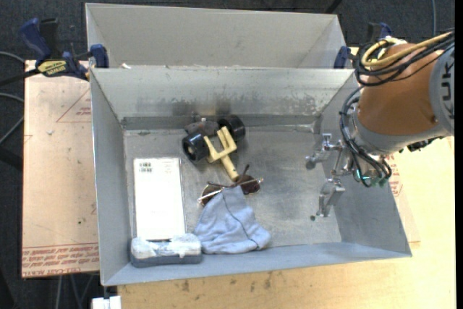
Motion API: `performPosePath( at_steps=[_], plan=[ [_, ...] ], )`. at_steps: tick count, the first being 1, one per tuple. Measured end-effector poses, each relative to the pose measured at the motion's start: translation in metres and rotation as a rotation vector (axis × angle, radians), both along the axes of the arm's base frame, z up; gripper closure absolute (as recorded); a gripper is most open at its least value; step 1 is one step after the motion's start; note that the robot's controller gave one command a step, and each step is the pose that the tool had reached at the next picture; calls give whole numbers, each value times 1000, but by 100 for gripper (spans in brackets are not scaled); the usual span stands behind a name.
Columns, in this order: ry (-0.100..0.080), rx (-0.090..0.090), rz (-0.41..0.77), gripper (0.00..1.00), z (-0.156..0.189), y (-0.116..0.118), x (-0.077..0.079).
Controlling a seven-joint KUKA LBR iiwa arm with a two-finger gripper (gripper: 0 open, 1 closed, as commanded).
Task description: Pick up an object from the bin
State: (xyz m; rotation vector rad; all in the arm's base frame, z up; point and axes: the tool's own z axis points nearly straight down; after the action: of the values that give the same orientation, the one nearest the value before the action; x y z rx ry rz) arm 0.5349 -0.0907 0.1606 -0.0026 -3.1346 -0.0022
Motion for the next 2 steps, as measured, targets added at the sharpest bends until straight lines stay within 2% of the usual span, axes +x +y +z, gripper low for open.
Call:
performPosePath(
  at_steps=[1,2],
  plan=[
    [-8,-1,2,0,4,0,2],
    [-14,-2,67,0,-35,23,-2]
  ],
)
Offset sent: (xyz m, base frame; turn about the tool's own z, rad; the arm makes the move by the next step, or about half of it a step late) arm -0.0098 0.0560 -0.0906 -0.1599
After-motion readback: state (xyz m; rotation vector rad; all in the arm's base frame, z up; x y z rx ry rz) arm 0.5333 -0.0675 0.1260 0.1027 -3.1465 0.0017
